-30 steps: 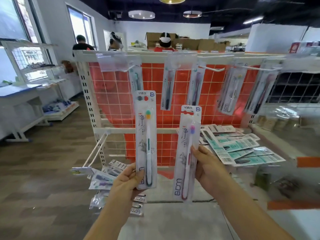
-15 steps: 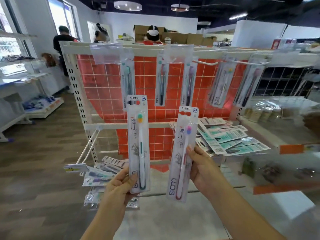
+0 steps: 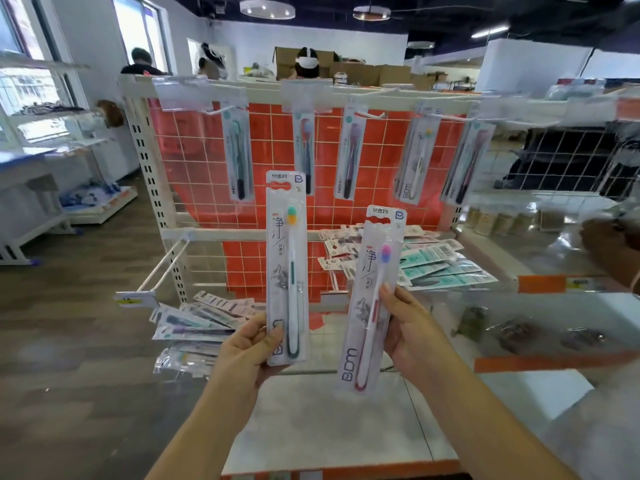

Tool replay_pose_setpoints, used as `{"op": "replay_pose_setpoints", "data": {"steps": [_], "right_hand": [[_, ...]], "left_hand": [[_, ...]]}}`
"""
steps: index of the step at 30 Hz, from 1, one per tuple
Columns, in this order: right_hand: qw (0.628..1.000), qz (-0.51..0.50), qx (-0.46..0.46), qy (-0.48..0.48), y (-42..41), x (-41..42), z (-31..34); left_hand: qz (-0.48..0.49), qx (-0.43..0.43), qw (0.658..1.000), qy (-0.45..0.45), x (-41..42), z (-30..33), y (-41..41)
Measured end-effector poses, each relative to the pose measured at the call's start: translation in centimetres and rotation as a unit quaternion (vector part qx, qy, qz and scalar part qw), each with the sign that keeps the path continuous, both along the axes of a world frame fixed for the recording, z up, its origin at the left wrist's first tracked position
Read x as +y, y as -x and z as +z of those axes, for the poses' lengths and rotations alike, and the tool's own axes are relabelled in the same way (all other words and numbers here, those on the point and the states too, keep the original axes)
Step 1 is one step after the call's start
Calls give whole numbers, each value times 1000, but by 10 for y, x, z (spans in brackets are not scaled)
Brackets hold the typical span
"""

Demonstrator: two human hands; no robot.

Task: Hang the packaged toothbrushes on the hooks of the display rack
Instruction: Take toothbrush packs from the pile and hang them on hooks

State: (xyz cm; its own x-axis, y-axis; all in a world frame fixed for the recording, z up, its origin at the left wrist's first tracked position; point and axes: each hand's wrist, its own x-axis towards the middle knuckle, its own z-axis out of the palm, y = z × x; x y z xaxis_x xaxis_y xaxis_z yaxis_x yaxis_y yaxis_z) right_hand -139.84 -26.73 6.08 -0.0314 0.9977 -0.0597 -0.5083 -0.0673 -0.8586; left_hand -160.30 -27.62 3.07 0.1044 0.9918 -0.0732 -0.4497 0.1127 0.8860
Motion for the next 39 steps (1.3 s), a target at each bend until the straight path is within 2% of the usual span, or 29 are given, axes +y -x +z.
{"op": "replay_pose_setpoints", "data": {"steps": [18, 25, 28, 34, 39], "right_hand": [[997, -31, 30, 66, -129, -116, -12], [997, -41, -40, 61, -156, -123, -17], [997, -41, -35, 54, -161, -117, -26], [993, -37, -18, 109, -168, -80, -85], [989, -10, -19, 148, -161, -26, -192]], "left_hand": [[-23, -41, 996, 74, -128, -7, -140], [-13, -28, 993, 115, -143, -27, -169], [-21, -28, 990, 140, -138, -42, -174], [-36, -5, 984, 177, -106, -104, -175], [-53, -7, 974, 222, -60, -204, -179]]}}
